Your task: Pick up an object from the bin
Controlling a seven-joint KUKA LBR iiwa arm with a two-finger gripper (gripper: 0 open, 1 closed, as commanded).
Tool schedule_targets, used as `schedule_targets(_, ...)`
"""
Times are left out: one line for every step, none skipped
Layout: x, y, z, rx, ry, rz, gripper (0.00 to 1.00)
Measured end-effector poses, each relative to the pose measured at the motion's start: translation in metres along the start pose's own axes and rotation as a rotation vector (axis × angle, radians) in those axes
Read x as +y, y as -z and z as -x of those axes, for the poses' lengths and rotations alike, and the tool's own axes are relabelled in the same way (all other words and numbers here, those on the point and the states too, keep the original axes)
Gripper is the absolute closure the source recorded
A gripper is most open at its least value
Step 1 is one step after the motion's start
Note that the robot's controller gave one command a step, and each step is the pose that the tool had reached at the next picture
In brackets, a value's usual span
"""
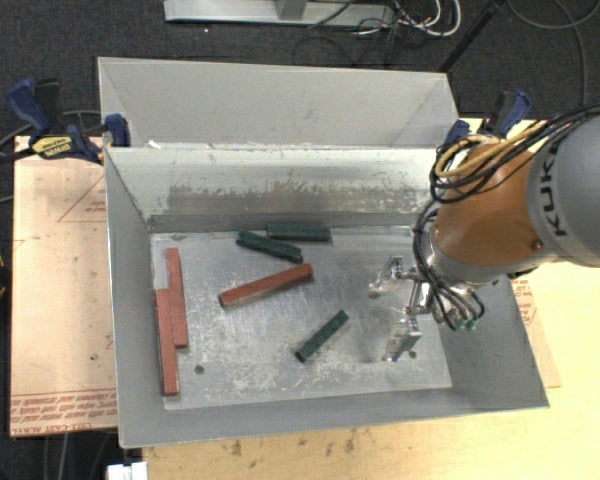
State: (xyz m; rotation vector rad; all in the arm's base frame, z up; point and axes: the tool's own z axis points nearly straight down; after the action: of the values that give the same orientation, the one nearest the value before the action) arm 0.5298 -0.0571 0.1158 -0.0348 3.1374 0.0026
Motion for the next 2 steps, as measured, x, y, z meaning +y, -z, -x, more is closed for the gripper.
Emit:
schedule_targets(0.0407,-0.0376,0.0460,-0.010,0.208,-0.004,1.00)
schedule_targets(0.0407,-0.0376,0.0460,-0.010,0.208,-0.004,1.00)
